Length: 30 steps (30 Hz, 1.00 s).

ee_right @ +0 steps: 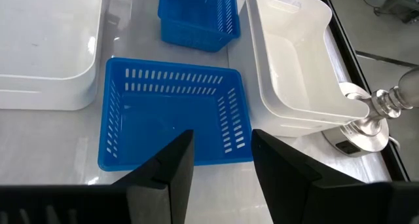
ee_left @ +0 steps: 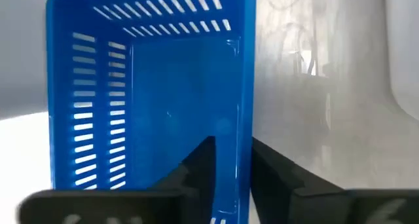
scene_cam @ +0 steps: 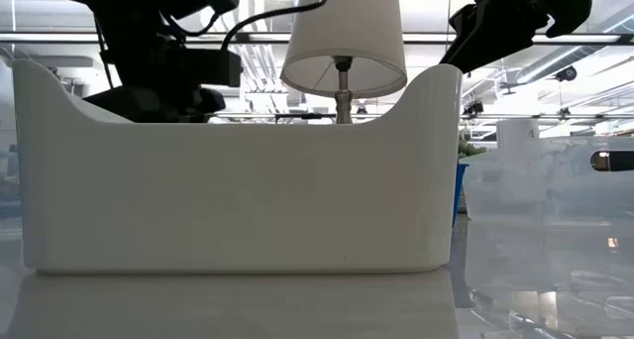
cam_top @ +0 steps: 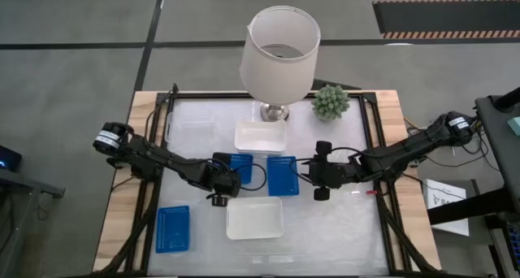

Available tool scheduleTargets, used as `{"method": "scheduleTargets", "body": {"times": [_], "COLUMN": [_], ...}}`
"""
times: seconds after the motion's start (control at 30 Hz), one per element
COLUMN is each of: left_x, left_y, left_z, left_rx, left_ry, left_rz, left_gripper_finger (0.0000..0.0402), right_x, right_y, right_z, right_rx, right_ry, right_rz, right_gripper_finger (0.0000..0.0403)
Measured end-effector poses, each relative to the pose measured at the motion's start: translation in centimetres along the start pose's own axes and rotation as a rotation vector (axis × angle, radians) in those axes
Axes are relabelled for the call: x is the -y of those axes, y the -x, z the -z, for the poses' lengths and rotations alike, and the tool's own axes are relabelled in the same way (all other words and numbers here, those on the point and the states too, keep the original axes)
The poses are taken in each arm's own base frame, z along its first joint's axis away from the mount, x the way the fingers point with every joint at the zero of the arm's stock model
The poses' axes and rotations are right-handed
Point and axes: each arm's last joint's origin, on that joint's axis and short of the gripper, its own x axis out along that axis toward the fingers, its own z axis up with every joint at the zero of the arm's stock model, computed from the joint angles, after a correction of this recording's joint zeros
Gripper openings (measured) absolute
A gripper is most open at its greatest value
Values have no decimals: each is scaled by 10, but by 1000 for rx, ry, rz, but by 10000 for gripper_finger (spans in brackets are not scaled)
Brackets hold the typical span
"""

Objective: Stack baskets by color
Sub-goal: Stack the top left blue bin into the bottom left blue bin

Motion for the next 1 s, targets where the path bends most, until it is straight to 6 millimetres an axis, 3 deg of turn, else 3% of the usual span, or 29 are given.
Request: {"method": "scheduleTargets", "body": {"times": [0.17, 0.57, 0.77, 1.0], "left_x": [-1, -5, -16, -21], "left_y": [0, 16, 50, 107], "left_z": [0, -10, -22, -45], "left_rx": [-1, 54, 98, 264], "left_ry": [4, 50, 152, 332], "left_rz": [5, 21, 32, 104], "left_gripper_finger": [7, 1, 1, 0], "right_x": [0, 0, 1, 1], "right_y": [0, 0, 0, 0], "right_z": [0, 0, 0, -1], "right_rx": [0, 0, 5, 7], "right_ry": [0, 5, 28, 96], "right_rz": [0, 0, 17, 19], "right_gripper_finger": [146, 146, 146, 142]}}
